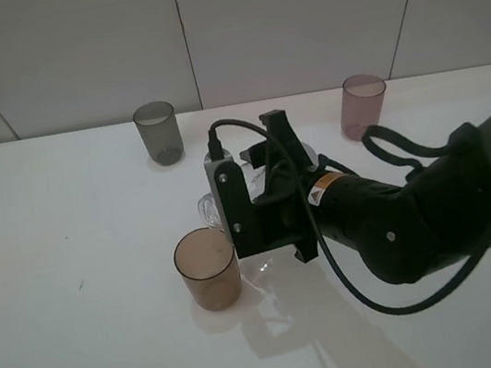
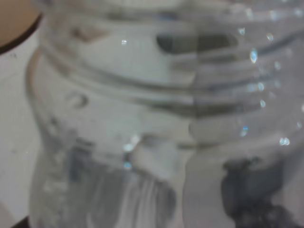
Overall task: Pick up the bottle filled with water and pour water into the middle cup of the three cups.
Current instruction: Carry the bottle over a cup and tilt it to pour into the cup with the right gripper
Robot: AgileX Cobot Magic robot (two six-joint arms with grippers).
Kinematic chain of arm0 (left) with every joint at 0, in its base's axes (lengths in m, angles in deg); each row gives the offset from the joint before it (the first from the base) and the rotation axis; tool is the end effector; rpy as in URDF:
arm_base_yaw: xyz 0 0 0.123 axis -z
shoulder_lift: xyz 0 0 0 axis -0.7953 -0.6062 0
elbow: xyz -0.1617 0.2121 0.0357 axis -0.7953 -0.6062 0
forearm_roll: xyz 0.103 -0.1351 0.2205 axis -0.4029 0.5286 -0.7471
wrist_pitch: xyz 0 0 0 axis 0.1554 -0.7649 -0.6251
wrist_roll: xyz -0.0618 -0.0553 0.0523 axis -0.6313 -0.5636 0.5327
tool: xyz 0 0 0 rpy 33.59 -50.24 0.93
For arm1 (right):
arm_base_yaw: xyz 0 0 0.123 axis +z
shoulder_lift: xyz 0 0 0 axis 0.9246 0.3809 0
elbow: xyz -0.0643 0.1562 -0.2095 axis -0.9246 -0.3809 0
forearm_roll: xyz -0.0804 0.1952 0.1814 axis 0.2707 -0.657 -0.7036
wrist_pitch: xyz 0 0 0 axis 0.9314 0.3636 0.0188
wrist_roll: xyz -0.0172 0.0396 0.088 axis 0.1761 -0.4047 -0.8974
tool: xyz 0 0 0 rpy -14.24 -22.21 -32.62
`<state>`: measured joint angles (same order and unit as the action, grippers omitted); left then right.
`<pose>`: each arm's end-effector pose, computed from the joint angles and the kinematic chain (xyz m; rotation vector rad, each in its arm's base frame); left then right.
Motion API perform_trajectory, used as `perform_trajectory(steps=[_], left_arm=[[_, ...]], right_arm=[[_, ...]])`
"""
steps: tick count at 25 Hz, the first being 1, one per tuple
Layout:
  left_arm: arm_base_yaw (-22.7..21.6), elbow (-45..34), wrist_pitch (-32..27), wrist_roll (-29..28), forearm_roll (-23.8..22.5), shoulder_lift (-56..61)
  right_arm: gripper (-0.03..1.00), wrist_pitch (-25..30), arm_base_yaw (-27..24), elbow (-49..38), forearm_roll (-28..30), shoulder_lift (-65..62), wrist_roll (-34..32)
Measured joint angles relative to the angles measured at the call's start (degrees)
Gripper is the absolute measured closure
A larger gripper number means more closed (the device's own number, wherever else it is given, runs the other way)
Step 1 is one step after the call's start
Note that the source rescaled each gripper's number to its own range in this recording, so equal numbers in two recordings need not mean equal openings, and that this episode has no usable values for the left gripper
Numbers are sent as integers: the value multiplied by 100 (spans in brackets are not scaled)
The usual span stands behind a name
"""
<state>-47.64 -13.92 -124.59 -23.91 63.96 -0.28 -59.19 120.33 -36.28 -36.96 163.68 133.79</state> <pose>0.0402 0.0057 0.2884 0.0660 2.0308 0.0619 0.2218 0.2312 0.0831 -1.7489 1.1856 -0.6004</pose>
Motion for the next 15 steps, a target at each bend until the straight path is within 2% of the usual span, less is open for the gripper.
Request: perform_trajectory(steps=[10, 15], left_arm=[[0, 0, 0, 0, 0, 0], [0, 0, 0, 0, 0, 0]], right_arm=[[97, -67, 0, 0, 46, 0, 767], [97, -272, 0, 6, 128, 0, 865]])
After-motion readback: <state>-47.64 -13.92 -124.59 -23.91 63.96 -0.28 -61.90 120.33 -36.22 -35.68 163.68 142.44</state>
